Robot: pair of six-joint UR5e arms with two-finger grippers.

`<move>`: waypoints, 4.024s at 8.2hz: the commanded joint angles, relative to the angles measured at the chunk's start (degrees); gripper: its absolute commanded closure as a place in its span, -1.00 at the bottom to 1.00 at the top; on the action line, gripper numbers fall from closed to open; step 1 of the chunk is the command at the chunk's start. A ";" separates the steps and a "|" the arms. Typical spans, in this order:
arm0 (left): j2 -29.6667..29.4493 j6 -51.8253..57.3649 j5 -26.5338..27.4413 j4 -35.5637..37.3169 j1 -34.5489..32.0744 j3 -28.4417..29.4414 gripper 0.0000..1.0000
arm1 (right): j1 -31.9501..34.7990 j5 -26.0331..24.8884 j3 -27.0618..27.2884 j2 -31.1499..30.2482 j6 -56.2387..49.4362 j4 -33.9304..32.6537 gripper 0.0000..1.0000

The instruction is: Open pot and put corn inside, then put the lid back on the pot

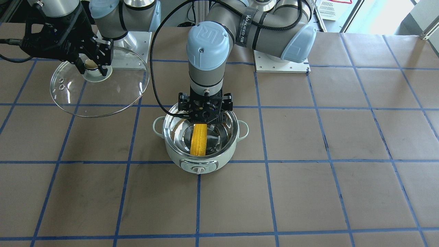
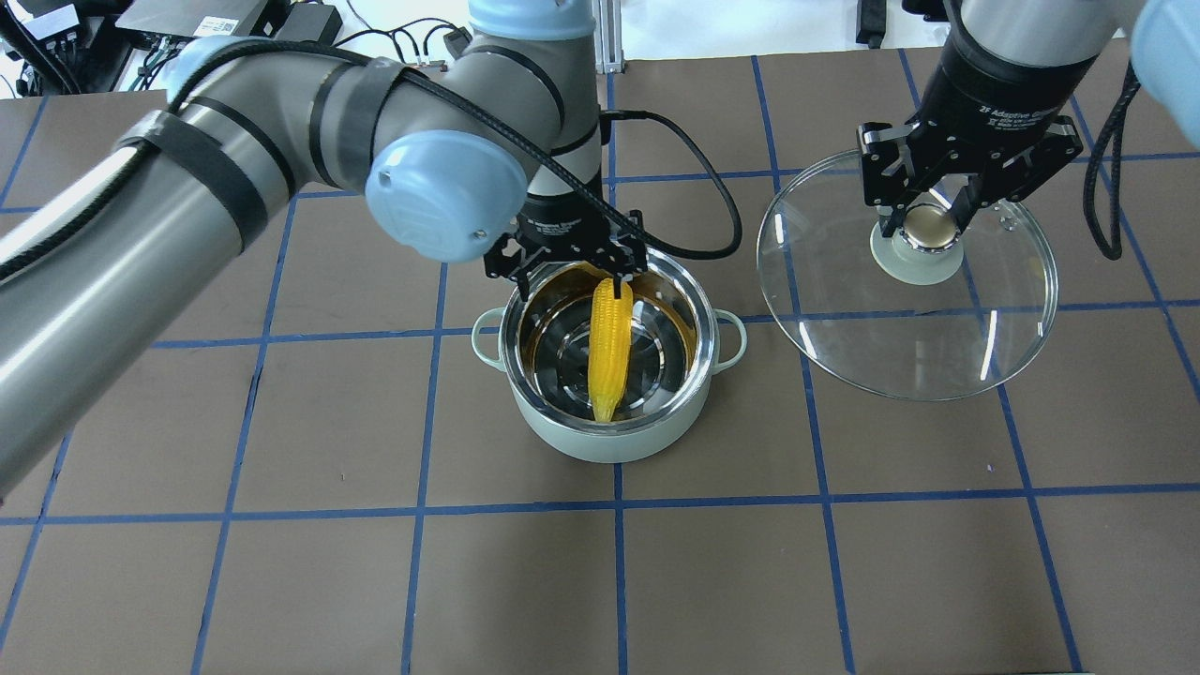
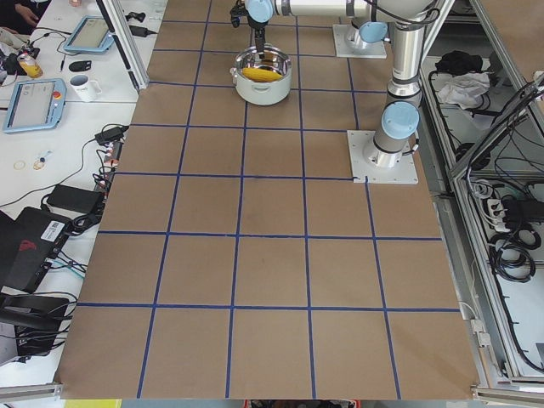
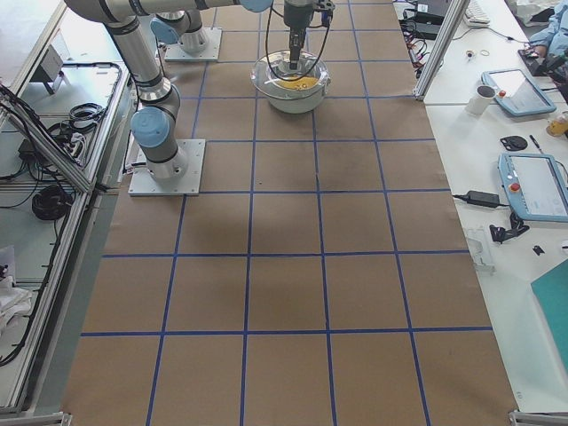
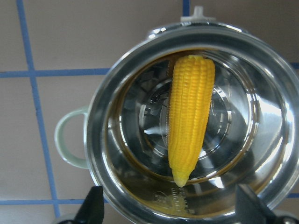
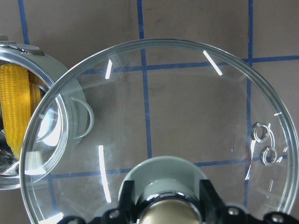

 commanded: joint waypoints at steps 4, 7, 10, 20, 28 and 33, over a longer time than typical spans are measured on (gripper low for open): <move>2.64 14.95 5.56 -7.84 21.09 8.29 -1.00 | 15.29 0.16 -0.30 10.01 16.46 -11.75 0.47; 7.45 17.44 5.29 -7.57 24.54 8.20 -1.00 | 23.10 -0.02 -2.67 18.31 26.14 -18.32 0.47; 10.11 17.44 5.47 -7.57 24.98 8.11 -1.00 | 23.10 0.86 -2.15 20.08 26.83 -19.80 0.47; 11.78 17.44 5.91 -6.61 24.89 7.15 -1.00 | 24.33 1.30 -0.57 20.96 26.83 -19.90 0.47; 11.34 17.44 5.47 -6.52 24.89 7.23 -1.00 | 24.33 2.00 0.49 21.57 26.48 -21.22 0.47; 11.34 17.26 5.21 -6.52 24.89 7.24 -1.00 | 24.33 2.00 0.49 21.57 26.39 -22.71 0.47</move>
